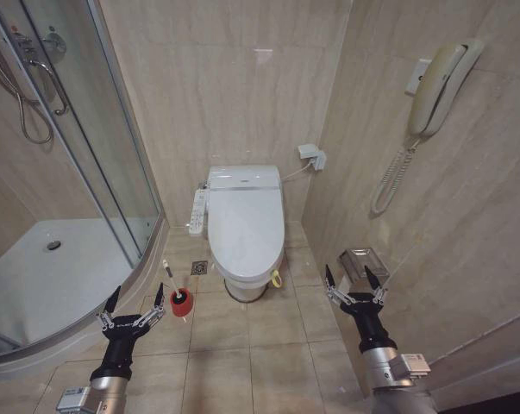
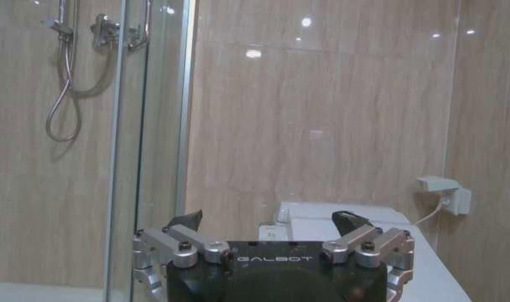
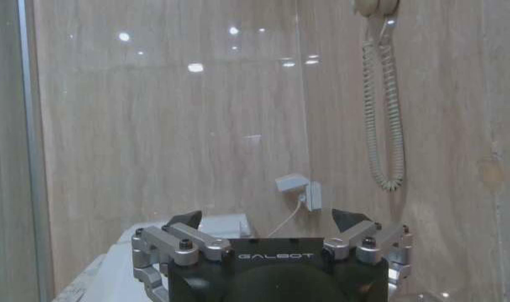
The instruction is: Open the toilet lid, clean the toilet bowl with a toilet brush, close the toilet lid, and flush.
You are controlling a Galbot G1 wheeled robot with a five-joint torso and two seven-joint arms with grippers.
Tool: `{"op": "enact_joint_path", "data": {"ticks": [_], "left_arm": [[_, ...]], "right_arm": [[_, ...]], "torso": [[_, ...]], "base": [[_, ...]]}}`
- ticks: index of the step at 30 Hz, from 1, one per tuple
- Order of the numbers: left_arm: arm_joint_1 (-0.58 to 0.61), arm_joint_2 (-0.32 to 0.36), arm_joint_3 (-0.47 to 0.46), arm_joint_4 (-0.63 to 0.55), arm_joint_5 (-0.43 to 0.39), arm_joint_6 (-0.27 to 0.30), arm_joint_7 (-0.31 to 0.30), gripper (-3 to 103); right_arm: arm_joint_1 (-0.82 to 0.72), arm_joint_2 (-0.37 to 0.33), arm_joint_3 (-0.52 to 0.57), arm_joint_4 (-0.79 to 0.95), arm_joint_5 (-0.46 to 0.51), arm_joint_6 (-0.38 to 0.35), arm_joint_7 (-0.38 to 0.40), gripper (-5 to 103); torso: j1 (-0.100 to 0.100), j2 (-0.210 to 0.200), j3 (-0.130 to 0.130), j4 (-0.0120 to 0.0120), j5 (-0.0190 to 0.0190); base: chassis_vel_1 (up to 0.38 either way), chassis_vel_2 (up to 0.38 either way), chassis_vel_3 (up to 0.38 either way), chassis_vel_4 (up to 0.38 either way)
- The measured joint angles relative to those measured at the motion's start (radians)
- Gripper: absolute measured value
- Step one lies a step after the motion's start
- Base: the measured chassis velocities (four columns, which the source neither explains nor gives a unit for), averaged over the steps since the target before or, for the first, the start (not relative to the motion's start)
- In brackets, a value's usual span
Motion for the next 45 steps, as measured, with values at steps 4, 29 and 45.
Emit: {"op": "enact_joint_path", "data": {"ticks": [4, 29, 45], "left_arm": [[0.0, 0.0, 0.0, 0.0, 0.0, 0.0, 0.0, 100], [0.0, 0.0, 0.0, 0.0, 0.0, 0.0, 0.0, 100], [0.0, 0.0, 0.0, 0.0, 0.0, 0.0, 0.0, 100]], "right_arm": [[0.005, 0.0, 0.001, -0.004, 0.001, 0.005, 0.008, 100], [0.029, -0.006, 0.011, -0.015, -0.003, 0.022, 0.009, 100], [0.047, -0.021, 0.004, -0.054, -0.047, 0.016, 0.018, 100]], "torso": [[0.0, 0.0, 0.0, -0.0001, 0.0], [0.0, 0.0, 0.0, -0.0001, -0.0001], [0.0, 0.0, 0.0, 0.0002, 0.0]], "base": [[-0.124, 0.094, 0.111, -0.105], [-0.084, 0.082, 0.076, -0.069], [-0.15, 0.146, 0.143, -0.137]]}}
